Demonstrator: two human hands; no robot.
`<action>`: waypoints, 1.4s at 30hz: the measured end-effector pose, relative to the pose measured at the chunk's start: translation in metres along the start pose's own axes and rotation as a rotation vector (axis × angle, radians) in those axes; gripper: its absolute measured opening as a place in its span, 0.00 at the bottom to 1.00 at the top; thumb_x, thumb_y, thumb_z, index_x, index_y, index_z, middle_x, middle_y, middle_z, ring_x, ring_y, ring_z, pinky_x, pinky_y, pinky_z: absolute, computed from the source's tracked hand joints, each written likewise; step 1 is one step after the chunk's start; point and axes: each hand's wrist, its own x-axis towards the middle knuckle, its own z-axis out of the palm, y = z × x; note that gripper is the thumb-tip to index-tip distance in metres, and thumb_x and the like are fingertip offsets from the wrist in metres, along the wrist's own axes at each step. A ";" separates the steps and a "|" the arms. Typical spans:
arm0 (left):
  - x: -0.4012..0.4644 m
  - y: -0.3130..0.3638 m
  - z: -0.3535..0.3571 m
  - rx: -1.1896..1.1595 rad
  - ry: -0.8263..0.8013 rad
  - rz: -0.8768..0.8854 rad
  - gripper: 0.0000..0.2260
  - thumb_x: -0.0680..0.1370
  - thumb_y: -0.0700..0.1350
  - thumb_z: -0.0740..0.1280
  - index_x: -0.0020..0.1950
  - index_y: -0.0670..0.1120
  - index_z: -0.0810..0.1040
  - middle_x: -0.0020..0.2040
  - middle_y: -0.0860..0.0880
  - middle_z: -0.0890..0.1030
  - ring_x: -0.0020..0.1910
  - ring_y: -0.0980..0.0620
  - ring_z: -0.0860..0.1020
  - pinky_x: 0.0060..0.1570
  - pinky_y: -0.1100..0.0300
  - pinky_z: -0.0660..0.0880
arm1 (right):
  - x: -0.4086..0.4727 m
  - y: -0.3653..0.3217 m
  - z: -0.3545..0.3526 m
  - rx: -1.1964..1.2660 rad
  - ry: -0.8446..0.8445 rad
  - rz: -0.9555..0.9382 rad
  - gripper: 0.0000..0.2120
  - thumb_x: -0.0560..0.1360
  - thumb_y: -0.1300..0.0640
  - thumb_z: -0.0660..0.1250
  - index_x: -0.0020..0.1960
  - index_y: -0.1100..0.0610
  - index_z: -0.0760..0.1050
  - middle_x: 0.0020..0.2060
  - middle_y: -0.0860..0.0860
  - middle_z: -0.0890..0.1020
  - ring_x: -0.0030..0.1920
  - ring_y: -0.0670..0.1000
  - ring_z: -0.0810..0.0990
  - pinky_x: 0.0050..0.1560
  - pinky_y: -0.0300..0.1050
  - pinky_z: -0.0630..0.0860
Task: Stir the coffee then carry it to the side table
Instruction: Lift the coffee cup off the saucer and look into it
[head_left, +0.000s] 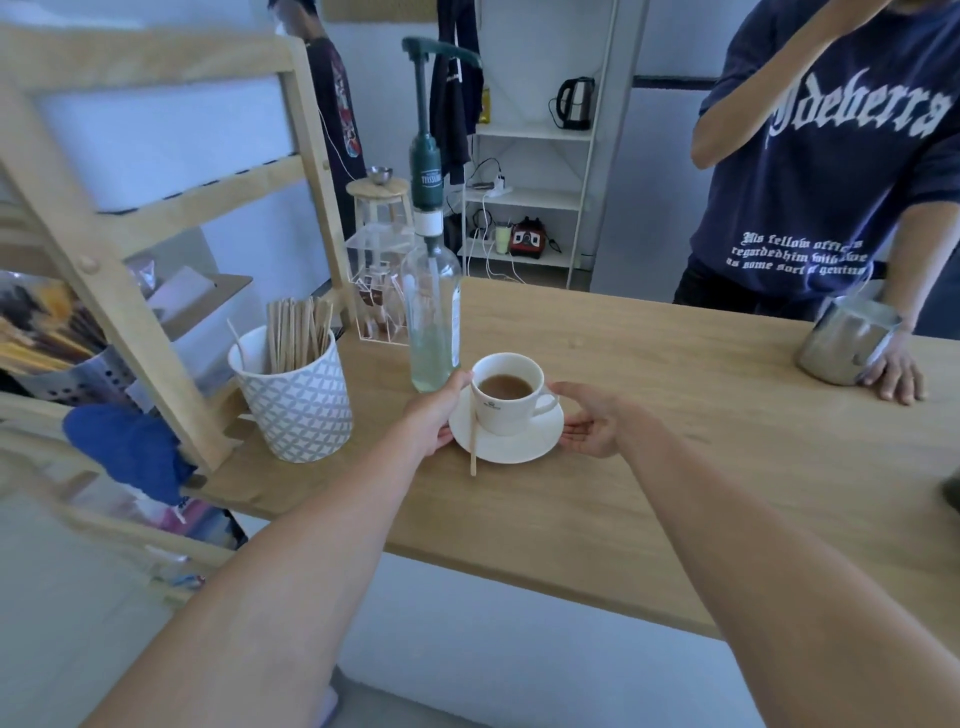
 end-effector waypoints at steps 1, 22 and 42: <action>0.003 0.001 -0.002 0.009 -0.002 0.001 0.26 0.68 0.62 0.71 0.56 0.44 0.77 0.44 0.48 0.81 0.42 0.52 0.78 0.51 0.58 0.77 | 0.002 -0.001 0.002 -0.001 -0.006 0.001 0.21 0.68 0.49 0.74 0.48 0.66 0.74 0.43 0.57 0.79 0.39 0.52 0.80 0.43 0.44 0.80; 0.021 0.030 -0.009 0.103 -0.105 0.066 0.25 0.82 0.56 0.50 0.73 0.42 0.68 0.62 0.44 0.72 0.54 0.46 0.72 0.50 0.55 0.70 | 0.001 0.014 0.037 -0.258 0.110 -0.318 0.12 0.79 0.46 0.53 0.52 0.54 0.66 0.34 0.53 0.68 0.28 0.49 0.66 0.29 0.39 0.65; -0.012 0.065 0.003 -0.151 -0.227 0.065 0.23 0.82 0.54 0.49 0.68 0.41 0.69 0.46 0.43 0.75 0.50 0.45 0.75 0.52 0.50 0.75 | -0.013 -0.004 0.055 -0.256 0.126 -0.499 0.16 0.82 0.49 0.45 0.56 0.56 0.66 0.32 0.55 0.70 0.28 0.50 0.67 0.28 0.41 0.65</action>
